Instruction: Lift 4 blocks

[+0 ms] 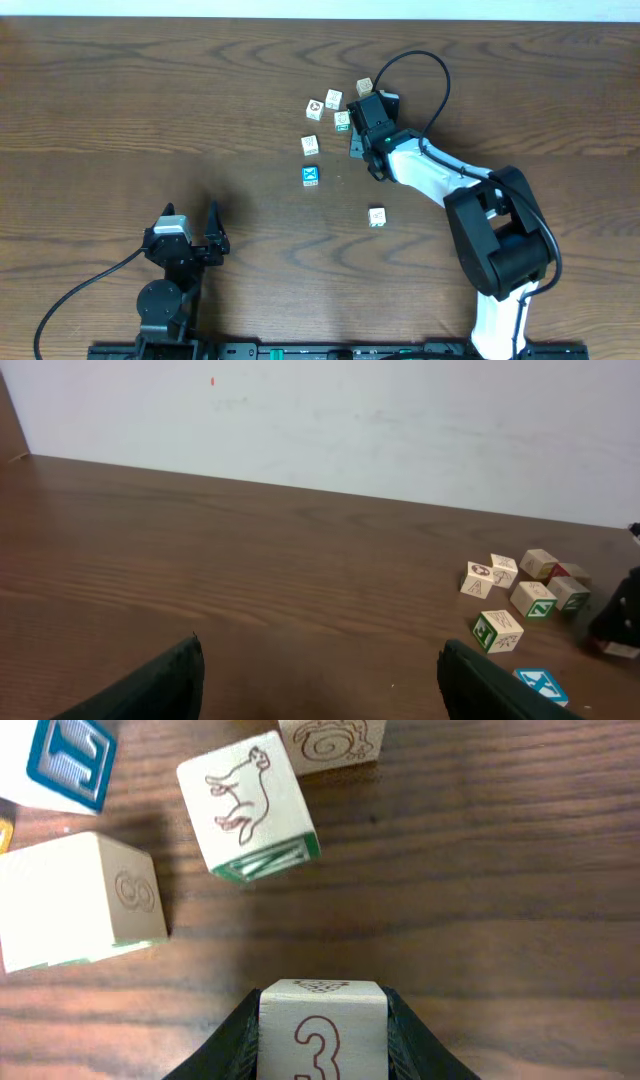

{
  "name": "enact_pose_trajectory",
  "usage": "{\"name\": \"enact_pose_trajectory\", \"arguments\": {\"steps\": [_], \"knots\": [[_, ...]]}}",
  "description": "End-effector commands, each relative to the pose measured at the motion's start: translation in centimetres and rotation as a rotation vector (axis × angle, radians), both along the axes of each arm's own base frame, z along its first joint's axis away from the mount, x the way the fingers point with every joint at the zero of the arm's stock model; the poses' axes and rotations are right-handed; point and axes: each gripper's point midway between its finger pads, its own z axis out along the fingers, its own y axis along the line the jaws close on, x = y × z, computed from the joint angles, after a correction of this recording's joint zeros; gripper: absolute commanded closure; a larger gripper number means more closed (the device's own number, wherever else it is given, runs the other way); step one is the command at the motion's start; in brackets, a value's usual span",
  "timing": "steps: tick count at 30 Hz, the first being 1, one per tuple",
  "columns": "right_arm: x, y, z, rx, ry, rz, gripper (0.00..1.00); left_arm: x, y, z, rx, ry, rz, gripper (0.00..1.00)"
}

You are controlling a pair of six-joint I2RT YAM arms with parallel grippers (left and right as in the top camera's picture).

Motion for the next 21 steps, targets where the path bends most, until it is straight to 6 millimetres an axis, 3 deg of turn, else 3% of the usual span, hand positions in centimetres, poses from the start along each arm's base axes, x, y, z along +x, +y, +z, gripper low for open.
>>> {"name": "enact_pose_trajectory", "arguments": {"steps": [1, 6, 12, 17, 21], "knots": [[0.8, 0.2, 5.8, 0.007, -0.097, 0.051, 0.76, -0.1, 0.8, -1.6, 0.007, 0.052, 0.044, 0.25], [-0.7, -1.0, 11.6, -0.009, -0.147, 0.074, 0.72, -0.1, 0.8, -1.6, 0.008, 0.052, 0.044, 0.25], [-5.7, -3.7, 16.7, -0.037, -0.11, 0.069, 0.77, -0.1, 0.8, -1.6, 0.007, 0.052, 0.044, 0.25], [-11.2, -8.1, 19.7, -0.125, -0.054, 0.002, 0.83, -0.1, 0.8, -1.6, 0.008, 0.052, 0.044, 0.25], [-15.8, -10.7, 20.1, -0.145, 0.019, -0.045, 0.89, -0.1, 0.8, -1.6, 0.007, 0.052, 0.044, 0.25]]}}
